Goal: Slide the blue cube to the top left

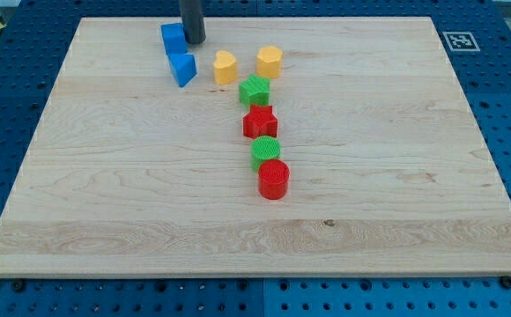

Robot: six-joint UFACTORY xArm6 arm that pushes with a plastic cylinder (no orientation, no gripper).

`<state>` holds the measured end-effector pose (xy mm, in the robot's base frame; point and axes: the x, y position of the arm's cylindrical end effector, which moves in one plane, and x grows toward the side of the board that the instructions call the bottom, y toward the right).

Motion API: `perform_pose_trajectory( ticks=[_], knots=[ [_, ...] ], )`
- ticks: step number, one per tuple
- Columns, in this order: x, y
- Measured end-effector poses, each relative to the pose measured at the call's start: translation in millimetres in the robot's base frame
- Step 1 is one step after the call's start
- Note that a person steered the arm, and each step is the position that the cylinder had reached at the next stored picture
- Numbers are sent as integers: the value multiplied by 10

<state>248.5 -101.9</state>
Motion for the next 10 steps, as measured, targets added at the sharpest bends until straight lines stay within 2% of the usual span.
perform_pose_trajectory(
  ticks=[2, 3, 4, 5, 7, 9, 10],
  knots=[
    [102, -308],
    [135, -150],
    [400, -202],
    [423, -316],
    [206, -467],
    [211, -757],
    [400, -739]
  ],
)
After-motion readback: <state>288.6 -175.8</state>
